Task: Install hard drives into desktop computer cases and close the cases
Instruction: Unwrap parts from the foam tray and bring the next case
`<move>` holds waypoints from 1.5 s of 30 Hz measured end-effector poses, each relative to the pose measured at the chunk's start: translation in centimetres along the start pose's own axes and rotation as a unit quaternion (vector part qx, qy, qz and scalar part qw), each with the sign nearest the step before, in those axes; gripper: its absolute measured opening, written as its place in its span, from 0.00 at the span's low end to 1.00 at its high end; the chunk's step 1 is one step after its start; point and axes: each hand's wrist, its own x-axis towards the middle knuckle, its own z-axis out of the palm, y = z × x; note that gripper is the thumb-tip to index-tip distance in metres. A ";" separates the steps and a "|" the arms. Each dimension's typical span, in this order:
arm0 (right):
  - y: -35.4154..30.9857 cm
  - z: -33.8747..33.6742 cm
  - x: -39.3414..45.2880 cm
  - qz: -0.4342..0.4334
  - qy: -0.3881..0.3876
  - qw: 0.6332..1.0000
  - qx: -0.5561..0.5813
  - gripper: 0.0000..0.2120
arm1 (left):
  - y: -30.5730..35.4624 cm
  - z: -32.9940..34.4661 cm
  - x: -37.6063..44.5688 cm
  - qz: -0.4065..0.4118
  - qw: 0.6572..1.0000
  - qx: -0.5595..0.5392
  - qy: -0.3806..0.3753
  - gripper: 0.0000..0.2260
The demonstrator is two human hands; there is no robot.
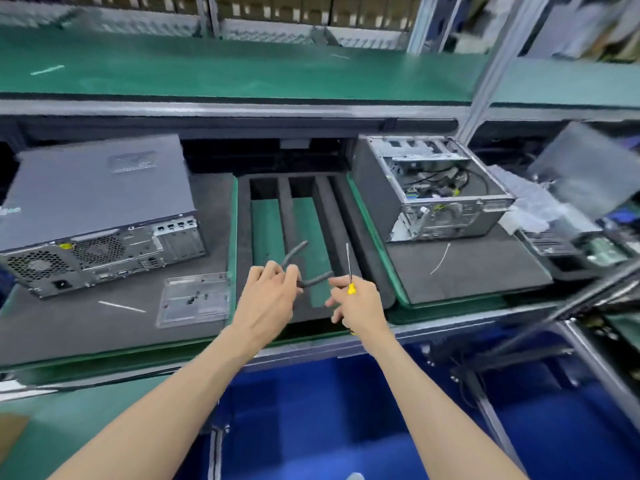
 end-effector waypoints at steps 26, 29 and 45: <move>9.9 -21.9 18.4 0.013 -0.010 0.956 -0.293 0.22 | 13.1 12.7 17.2 0.010 0.964 0.107 -0.242 0.13; 9.6 -20.0 19.6 -0.009 -0.045 0.946 -0.322 0.25 | 11.5 12.3 17.3 -0.027 0.974 0.070 -0.214 0.16; 4.2 -11.9 23.0 -0.065 0.080 0.965 -0.243 0.06 | 7.8 10.9 26.5 0.209 0.972 -0.087 0.067 0.12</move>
